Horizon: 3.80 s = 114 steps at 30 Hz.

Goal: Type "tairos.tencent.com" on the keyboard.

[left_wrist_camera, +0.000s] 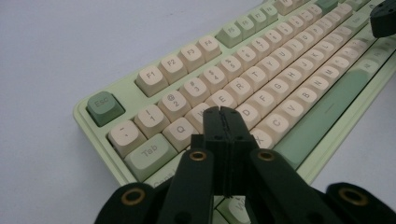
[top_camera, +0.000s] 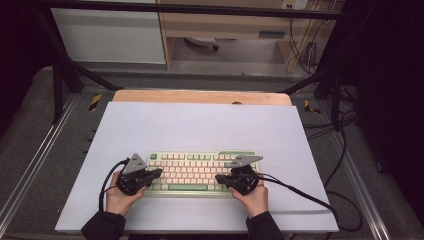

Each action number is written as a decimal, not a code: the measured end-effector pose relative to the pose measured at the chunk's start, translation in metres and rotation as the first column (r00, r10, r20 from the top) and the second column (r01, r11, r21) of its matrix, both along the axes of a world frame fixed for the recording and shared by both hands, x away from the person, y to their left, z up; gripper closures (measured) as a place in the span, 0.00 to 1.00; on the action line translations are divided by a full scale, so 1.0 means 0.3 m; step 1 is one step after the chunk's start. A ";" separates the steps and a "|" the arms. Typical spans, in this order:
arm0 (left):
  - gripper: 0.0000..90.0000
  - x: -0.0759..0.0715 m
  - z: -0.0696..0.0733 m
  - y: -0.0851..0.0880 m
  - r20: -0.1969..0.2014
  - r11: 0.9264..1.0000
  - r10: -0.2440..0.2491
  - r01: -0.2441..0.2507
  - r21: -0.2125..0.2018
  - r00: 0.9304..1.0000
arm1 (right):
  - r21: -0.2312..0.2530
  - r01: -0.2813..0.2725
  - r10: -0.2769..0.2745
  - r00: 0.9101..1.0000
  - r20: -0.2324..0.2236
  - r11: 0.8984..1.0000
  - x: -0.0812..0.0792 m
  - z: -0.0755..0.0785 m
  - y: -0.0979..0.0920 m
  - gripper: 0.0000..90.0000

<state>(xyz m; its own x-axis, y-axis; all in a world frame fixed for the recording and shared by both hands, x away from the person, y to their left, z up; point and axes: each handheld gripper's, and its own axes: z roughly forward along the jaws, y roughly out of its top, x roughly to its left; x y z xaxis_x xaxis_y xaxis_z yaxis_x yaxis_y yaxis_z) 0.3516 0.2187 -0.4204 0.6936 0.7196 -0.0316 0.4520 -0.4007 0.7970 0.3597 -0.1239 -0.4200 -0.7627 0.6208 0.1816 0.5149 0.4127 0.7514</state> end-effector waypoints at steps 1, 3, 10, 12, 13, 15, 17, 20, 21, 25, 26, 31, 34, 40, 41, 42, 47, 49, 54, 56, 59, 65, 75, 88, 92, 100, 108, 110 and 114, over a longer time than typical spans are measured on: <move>1.00 0.000 -0.001 0.001 -0.001 1.000 0.001 -0.001 -0.001 1.000 | -0.002 0.000 0.000 1.000 -0.001 1.000 0.002 -0.002 0.006 1.00; 1.00 0.001 -0.001 0.002 -0.002 1.000 0.001 -0.001 -0.001 1.000 | -0.009 -0.007 0.007 1.000 0.000 1.000 0.006 -0.005 0.019 1.00; 1.00 0.001 -0.001 0.003 -0.002 1.000 0.001 -0.001 -0.005 1.000 | -0.017 -0.020 0.020 1.000 -0.004 1.000 0.016 -0.015 0.052 1.00; 1.00 0.001 -0.002 0.003 -0.002 1.000 0.001 -0.001 -0.005 1.000 | -0.017 -0.019 0.019 1.000 -0.010 1.000 0.018 -0.019 0.055 1.00; 1.00 0.001 -0.002 0.002 -0.002 1.000 0.001 -0.001 -0.005 1.000 | -0.017 -0.018 0.018 1.000 -0.010 1.000 0.019 -0.022 0.056 1.00; 1.00 0.001 -0.002 0.003 -0.002 1.000 0.000 0.000 -0.006 1.000 | -0.022 -0.020 0.020 1.000 -0.014 1.000 0.019 -0.026 0.057 1.00; 0.99 0.002 -0.002 0.003 -0.003 1.000 0.001 -0.001 -0.005 1.000 | -0.022 -0.024 0.024 1.000 -0.011 0.999 0.021 -0.029 0.058 1.00; 0.99 0.002 -0.003 0.003 -0.002 1.000 0.001 -0.001 -0.005 1.000 | -0.019 -0.023 0.023 1.000 -0.012 1.000 0.020 -0.031 0.060 1.00; 0.99 0.002 -0.003 0.002 -0.002 1.000 0.001 -0.001 -0.005 1.000 | -0.019 -0.023 0.023 1.000 -0.015 1.000 0.020 -0.031 0.060 1.00; 0.99 0.002 -0.003 0.002 -0.003 1.000 0.000 0.000 -0.003 1.000 | -0.018 -0.024 0.023 1.000 -0.012 1.000 0.019 -0.032 0.060 1.00; 0.99 0.002 -0.003 0.002 -0.003 1.000 0.000 0.000 -0.002 1.000 | -0.018 -0.024 0.024 1.000 -0.012 1.000 0.019 -0.032 0.060 1.00; 0.99 0.001 -0.003 0.001 -0.002 1.000 -0.002 0.002 -0.001 1.000 | -0.021 -0.023 0.023 1.000 -0.014 1.000 0.019 -0.033 0.060 1.00; 1.00 0.001 -0.003 0.000 -0.003 1.000 -0.003 0.003 -0.001 1.000 | -0.025 -0.026 0.025 1.000 -0.010 0.999 0.019 -0.036 0.061 1.00; 0.99 0.001 -0.003 0.000 -0.002 1.000 -0.004 0.004 -0.001 1.000 | -0.034 -0.026 0.025 1.000 -0.010 0.999 0.019 -0.036 0.061 1.00; 0.99 0.001 -0.002 0.000 -0.002 1.000 -0.005 0.005 -0.002 1.000 | -0.033 -0.027 0.026 1.000 -0.009 0.999 0.018 -0.033 0.059 1.00; 0.99 0.000 -0.002 0.000 -0.002 1.000 -0.005 0.005 -0.003 1.000 | -0.026 -0.028 0.028 1.000 -0.006 0.999 0.018 -0.028 0.057 1.00; 0.99 -0.001 0.001 -0.001 0.000 1.000 -0.004 0.004 -0.004 1.000 | -0.021 -0.022 0.022 1.000 0.009 1.000 0.013 -0.009 0.046 1.00; 0.99 -0.002 0.002 -0.002 0.001 1.000 -0.005 0.005 -0.005 1.000 | -0.023 -0.023 0.023 1.000 0.008 0.999 0.009 -0.002 0.042 1.00; 0.99 -0.004 0.004 -0.013 0.003 1.000 -0.004 0.004 -0.002 1.000 | -0.029 -0.022 0.023 1.000 0.021 0.999 0.003 0.011 0.027 1.00; 0.99 -0.005 0.005 -0.019 0.003 1.000 -0.008 0.008 0.002 1.000 | -0.024 -0.021 0.021 1.000 0.022 1.000 0.004 0.013 0.017 1.00; 0.99 -0.004 0.006 -0.029 0.003 1.000 -0.011 0.011 0.002 1.000 | -0.019 -0.010 0.011 1.000 0.018 1.000 0.000 0.013 -0.001 1.00; 0.99 0.000 0.015 -0.058 0.006 1.000 -0.028 0.028 0.006 1.000 | -0.018 0.001 -0.001 1.000 0.021 1.000 -0.005 0.005 -0.033 1.00; 0.99 0.020 0.027 -0.115 0.005 0.999 -0.038 0.038 0.012 0.999 | -0.007 0.010 -0.009 1.000 0.021 1.000 -0.008 0.005 -0.054 1.00; 0.99 0.055 0.018 -0.196 -0.001 0.999 -0.048 0.048 0.025 0.999 | -0.002 0.019 -0.019 1.000 0.023 1.000 -0.021 0.007 -0.073 1.00; 0.99 0.067 0.011 -0.217 -0.004 0.998 -0.050 0.050 0.033 0.999 | -0.002 0.018 -0.018 1.000 0.023 1.000 -0.021 0.006 -0.073 1.00; 0.99 0.085 -0.013 -0.241 -0.012 0.998 -0.048 0.048 0.045 0.999 | -0.001 0.014 -0.014 1.000 0.023 1.000 -0.020 0.005 -0.073 1.00; 0.99 0.092 -0.026 -0.244 -0.013 0.998 -0.042 0.043 0.051 0.999 | 0.000 0.013 -0.013 1.000 0.024 1.000 -0.020 0.005 -0.073 1.00; 0.99 0.091 -0.028 -0.244 -0.009 0.998 -0.044 0.045 0.047 0.999 | 0.001 0.013 -0.013 1.000 0.024 1.000 -0.021 0.005 -0.073 1.00; 0.99 0.091 -0.031 -0.244 -0.005 0.998 -0.046 0.046 0.051 0.999 | 0.000 0.014 -0.014 1.000 0.026 1.000 -0.019 0.003 -0.074 1.00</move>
<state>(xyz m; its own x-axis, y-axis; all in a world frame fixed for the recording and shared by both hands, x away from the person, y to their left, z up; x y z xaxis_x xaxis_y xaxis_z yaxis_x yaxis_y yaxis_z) 0.3789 0.1454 -0.4297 0.7257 0.6880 0.0016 0.4352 -0.4609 0.7734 0.3539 -0.1461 -0.4191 -0.7585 0.6312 0.1620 0.5009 0.4058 0.7644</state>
